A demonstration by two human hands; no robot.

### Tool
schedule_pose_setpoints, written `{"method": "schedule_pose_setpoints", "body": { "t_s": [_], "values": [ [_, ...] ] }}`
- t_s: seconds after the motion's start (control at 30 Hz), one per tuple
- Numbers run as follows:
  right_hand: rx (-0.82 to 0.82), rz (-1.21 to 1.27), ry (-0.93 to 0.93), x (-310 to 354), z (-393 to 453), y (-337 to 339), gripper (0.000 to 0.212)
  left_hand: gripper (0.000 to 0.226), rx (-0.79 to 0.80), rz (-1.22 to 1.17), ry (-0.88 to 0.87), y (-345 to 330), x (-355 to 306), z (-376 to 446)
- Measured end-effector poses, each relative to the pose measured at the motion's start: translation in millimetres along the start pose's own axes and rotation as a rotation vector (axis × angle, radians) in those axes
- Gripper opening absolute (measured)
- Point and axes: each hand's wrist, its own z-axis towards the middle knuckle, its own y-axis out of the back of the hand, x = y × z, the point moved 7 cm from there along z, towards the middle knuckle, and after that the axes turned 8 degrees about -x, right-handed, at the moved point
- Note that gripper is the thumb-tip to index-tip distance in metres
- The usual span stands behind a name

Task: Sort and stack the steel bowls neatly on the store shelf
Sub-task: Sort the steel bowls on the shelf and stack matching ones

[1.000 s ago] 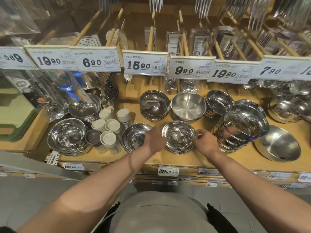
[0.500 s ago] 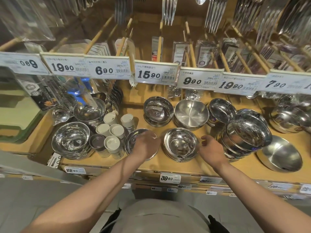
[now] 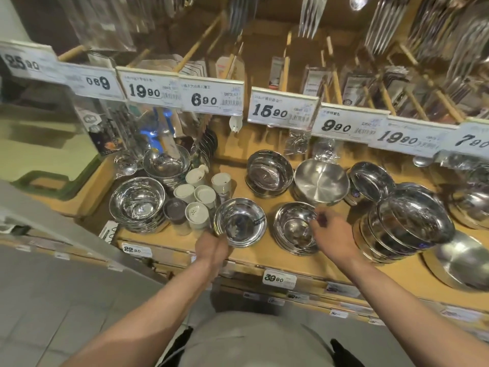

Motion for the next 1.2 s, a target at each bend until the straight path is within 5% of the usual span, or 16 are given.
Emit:
{"method": "schedule_pose_setpoints", "body": {
  "t_s": [0.23,0.37,0.6,0.83,1.0,1.2],
  "values": [
    [0.019,0.039,-0.022,-5.7,-1.7,6.0,0.014,0.014,0.011,-0.154,0.135,-8.5,3.8,-1.9],
    [0.039,0.110,-0.066,-13.6,-1.5,13.3,0.028,0.015,-0.092,0.009,-0.072,3.4,-22.5,-2.8],
    [0.051,0.210,-0.066,-21.5,1.3,22.8,0.016,0.021,-0.161,0.239,-0.443,11.1,-92.8,-9.4],
    [0.121,0.517,-0.181,-27.2,8.6,22.7,0.006,0.032,0.297,0.317,-0.531,-51.3,-143.3,-21.3],
    [0.168,0.576,-0.238,-40.9,11.5,22.2,0.028,0.036,0.514,0.291,-0.542,-96.9,-158.8,-25.3],
    [0.003,0.410,-0.384,-73.2,13.3,17.2,0.018,0.022,0.377,0.273,-0.282,-109.6,-128.9,-1.5]
  ]
}}
